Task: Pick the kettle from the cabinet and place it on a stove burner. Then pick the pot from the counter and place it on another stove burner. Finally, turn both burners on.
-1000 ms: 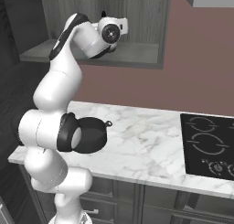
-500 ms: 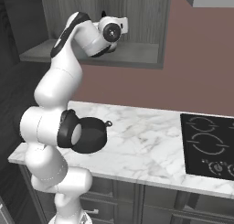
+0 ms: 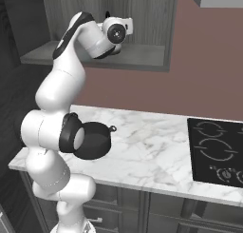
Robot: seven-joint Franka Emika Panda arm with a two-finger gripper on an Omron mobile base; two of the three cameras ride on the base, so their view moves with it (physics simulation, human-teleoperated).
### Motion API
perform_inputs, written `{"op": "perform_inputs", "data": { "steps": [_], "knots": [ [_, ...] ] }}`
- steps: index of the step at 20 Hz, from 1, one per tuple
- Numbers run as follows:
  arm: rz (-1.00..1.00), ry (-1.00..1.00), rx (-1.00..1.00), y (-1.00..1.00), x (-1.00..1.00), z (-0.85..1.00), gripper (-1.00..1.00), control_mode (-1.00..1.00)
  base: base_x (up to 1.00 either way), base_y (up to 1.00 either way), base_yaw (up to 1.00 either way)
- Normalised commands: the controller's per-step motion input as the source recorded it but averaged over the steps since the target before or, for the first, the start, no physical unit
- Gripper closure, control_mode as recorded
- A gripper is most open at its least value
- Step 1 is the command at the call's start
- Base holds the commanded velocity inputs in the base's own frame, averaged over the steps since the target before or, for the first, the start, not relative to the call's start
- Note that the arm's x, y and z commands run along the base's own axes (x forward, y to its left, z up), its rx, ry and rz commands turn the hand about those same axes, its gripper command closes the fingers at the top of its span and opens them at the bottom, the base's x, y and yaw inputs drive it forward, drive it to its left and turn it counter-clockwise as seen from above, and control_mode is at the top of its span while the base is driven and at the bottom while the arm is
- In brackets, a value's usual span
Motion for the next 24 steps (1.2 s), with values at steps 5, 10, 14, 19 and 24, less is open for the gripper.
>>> {"op": "perform_inputs", "data": {
  "steps": [5,10,14,19,24],
  "knots": [
    [0.00,0.00,0.00,0.00,0.00,0.00,1.00,-1.00,0.00,0.00,0.00],
    [0.00,0.00,0.00,0.00,0.00,0.00,1.00,-1.00,0.00,0.00,0.00],
    [0.00,-0.01,0.00,0.00,-0.04,0.00,1.00,-1.00,0.00,0.00,0.00],
    [0.00,-0.04,0.00,0.00,-0.22,0.00,1.00,-1.00,0.00,0.00,0.00],
    [0.00,-0.04,0.00,0.00,-0.33,0.00,1.00,-1.00,0.00,0.00,0.00]
  ]
}}
